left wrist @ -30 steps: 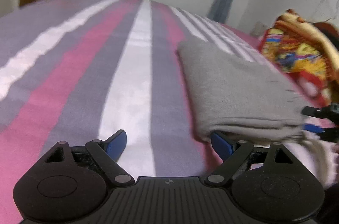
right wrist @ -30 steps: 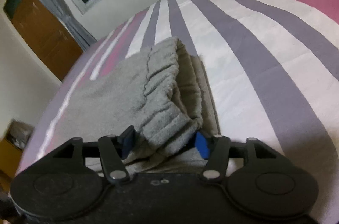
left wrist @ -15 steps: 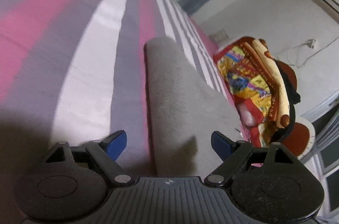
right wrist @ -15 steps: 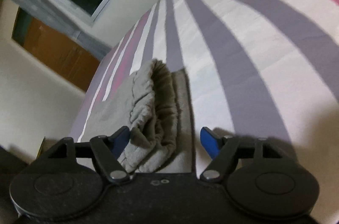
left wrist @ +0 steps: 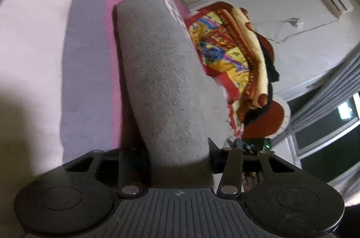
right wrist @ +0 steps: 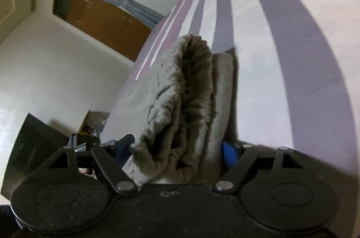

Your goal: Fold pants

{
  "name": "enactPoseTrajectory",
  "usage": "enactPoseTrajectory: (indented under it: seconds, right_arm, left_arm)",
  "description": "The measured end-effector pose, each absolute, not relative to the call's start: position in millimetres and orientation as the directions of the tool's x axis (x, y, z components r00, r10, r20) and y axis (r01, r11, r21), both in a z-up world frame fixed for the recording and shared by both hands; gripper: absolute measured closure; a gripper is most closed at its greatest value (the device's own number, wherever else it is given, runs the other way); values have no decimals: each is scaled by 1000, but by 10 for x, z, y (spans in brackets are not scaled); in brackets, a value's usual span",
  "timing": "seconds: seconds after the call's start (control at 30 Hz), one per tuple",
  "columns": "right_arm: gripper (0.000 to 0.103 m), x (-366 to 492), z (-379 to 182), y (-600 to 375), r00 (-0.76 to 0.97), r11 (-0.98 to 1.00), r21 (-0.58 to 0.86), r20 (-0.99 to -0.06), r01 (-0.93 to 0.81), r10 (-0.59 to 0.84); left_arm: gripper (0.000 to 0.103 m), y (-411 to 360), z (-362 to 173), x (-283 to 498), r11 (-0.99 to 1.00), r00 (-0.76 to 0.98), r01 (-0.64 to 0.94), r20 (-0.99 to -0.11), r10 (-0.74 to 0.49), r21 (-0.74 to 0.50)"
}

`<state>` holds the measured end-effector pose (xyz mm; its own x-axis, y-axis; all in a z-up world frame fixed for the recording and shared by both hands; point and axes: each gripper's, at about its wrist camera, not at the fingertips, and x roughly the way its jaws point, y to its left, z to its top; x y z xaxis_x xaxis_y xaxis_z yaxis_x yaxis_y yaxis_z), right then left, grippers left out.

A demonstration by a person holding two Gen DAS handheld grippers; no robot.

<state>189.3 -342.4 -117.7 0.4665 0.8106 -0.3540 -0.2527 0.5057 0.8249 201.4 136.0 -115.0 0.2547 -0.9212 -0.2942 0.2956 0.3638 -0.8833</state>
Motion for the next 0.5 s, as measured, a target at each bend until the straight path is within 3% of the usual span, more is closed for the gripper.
enactPoseTrajectory:
  seconds: [0.1, 0.13, 0.17, 0.2, 0.37, 0.5]
  right_arm:
    - [25, 2033, -1226, -3390, 435, 452, 857, -318, -248, 842]
    - [32, 2086, -1218, -3376, 429, 448, 858, -317, -251, 846]
    - [48, 2126, -1205, -3354, 421, 456, 854, -328, -251, 846]
    - [53, 2181, -1203, -3333, 416, 468, 848, -343, -250, 842]
    - [56, 2228, -977, -3327, 408, 434, 849, -297, -301, 864]
    - [57, 2471, -682, -3265, 404, 425, 828, -270, -367, 874]
  left_arm:
    - [73, 1295, -1197, 2075, 348, 248, 300, -280, -927, -888]
    - [74, 1271, -1198, 2096, 340, 249, 299, -271, -930, -892]
    - [75, 1271, -1191, 2100, 334, 255, 295, -263, -931, -895]
    - [76, 1276, -1173, 2090, 319, 264, 296, -244, -933, -900]
    - [77, 1329, -936, 2129, 272, 313, 353, -161, -936, -895]
    - [77, 1415, -683, 2409, 286, 352, 388, -146, -925, -876]
